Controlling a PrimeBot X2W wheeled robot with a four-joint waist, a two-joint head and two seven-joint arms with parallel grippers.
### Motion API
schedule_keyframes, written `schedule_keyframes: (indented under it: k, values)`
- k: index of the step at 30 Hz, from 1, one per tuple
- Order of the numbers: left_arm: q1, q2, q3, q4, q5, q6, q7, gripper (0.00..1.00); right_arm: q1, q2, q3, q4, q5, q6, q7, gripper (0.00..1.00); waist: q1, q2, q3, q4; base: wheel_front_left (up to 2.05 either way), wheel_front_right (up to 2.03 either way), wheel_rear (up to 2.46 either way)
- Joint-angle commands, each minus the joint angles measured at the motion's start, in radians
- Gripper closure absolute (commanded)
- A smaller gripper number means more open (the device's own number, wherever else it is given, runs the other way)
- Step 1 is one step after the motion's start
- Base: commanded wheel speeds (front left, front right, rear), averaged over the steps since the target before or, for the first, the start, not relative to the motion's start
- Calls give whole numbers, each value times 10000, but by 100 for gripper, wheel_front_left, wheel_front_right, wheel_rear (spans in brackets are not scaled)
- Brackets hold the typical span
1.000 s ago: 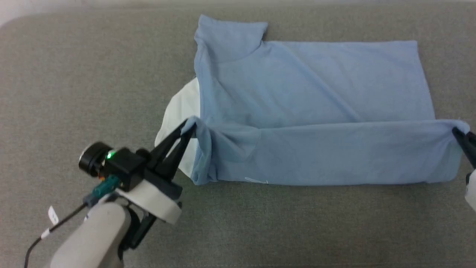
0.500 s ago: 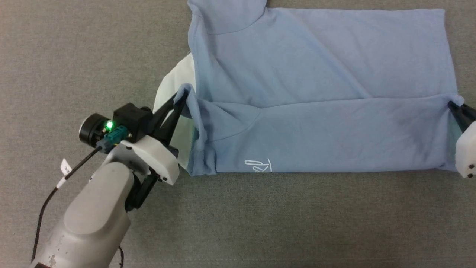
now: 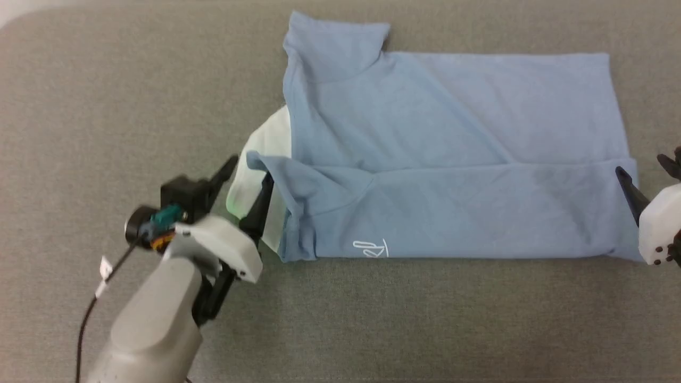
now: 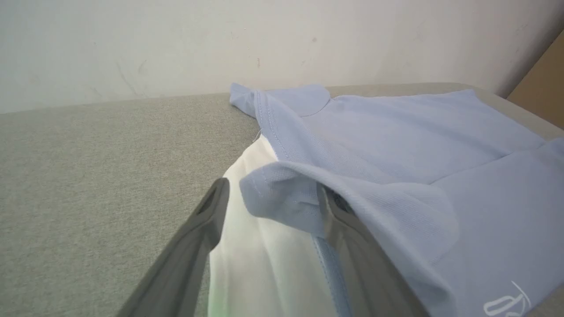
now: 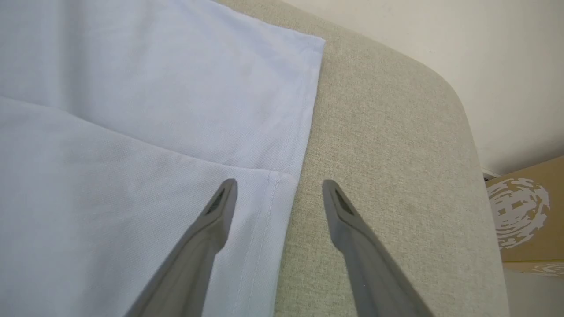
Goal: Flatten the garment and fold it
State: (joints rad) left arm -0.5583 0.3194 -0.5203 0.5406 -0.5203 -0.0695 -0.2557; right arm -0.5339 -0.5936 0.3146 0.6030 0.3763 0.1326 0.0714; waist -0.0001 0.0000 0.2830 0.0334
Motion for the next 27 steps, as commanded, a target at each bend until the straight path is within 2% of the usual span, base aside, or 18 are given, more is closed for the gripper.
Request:
schedule_keyframes:
  k: [1,5,10,17,22,27]
  values:
    - [416,-101,155,-89,-177,165,-44,0,171,152,-212,49,-120,-19,-110,0,1,0,-819,63,0,0,0]
    - [1296,-236,656,-527,-589,688,-53,0,856,593,-1087,-126,-484,-19,-126,0,1,0,-1422,56,0,0,0]
    - [2560,-361,1009,-1500,-1135,1303,106,0,2118,1516,-2529,-1092,-873,-19,83,0,1,0,-1917,-13,0,0,0]
    - [3841,-545,444,-3141,-1451,1983,1696,0,4129,3146,-4420,-3423,-1580,-19,1040,0,1,0,-1903,-176,0,0,0]
    - [3976,-468,62,-3550,-1150,2627,2590,0,4842,3875,-4853,-5027,-1945,-19,1777,0,1,0,-1459,-435,0,0,0]
    - [3620,-441,-21,-3328,-732,3304,2996,0,5009,4021,-4972,-5872,-1995,-19,2189,0,1,0,-872,-691,0,0,0]
